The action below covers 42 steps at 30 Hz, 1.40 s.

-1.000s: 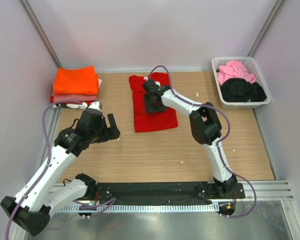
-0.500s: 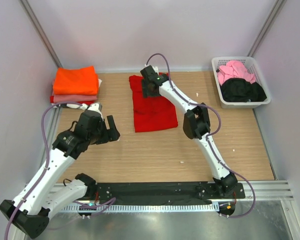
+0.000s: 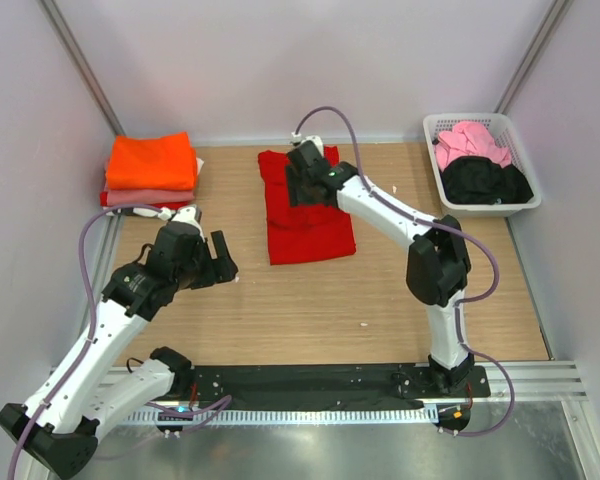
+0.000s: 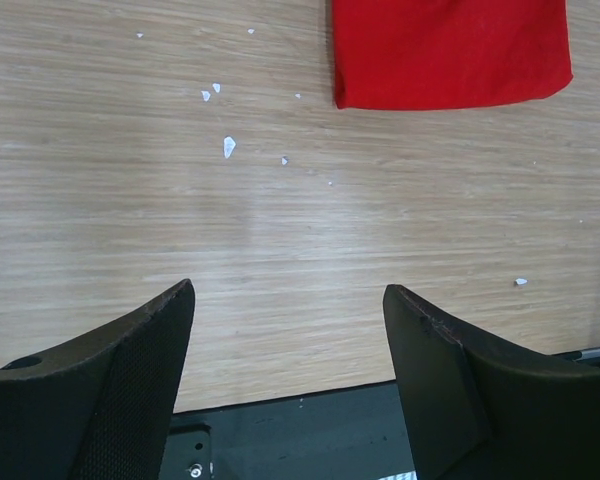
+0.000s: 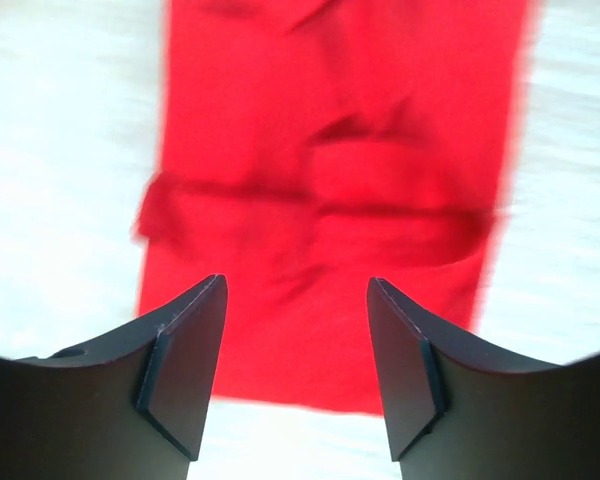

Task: Fold and stack the t-shirts
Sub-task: Fold the tshirt

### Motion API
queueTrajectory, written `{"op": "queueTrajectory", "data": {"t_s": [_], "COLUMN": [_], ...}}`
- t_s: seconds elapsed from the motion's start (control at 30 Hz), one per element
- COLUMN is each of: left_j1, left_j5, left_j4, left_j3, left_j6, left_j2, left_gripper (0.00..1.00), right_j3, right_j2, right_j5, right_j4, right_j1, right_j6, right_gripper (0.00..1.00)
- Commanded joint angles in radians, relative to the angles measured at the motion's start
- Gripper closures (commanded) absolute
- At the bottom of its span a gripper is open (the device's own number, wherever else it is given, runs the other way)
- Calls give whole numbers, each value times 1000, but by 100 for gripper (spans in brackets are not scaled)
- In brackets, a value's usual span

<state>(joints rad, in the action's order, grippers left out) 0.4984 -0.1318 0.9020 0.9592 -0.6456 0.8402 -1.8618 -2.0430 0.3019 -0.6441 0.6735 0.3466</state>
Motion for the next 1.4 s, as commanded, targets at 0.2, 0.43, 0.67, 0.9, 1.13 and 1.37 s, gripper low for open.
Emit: {"op": "queueTrajectory", "data": {"t_s": [0.2, 0.43, 0.67, 0.9, 1.13, 1.37], "left_j1": [3, 3, 3, 3, 3, 3], "left_j5": [-37, -38, -40, -38, -40, -51], "left_j4": [-11, -14, -11, -14, -14, -9], "left_j3": [-2, -7, -7, -5, -7, -7], "left_j6": [1, 0, 0, 0, 0, -2], "left_j2": [-53, -66, -67, -64, -61, -53], "left_gripper": [25, 25, 25, 25, 26, 26], "right_j3": [61, -26, -118, -160, -359, -570], "right_j2": [-118, -204, -286, -295, -404, -517], "right_j5": [23, 57, 88, 86, 74, 69], "right_j4": [0, -31, -72, -72, -97, -58], "right_j1": [90, 93, 83, 46, -5, -70], "right_j6": [92, 88, 71, 57, 6, -75], "right_gripper": [41, 41, 42, 41, 40, 37]}}
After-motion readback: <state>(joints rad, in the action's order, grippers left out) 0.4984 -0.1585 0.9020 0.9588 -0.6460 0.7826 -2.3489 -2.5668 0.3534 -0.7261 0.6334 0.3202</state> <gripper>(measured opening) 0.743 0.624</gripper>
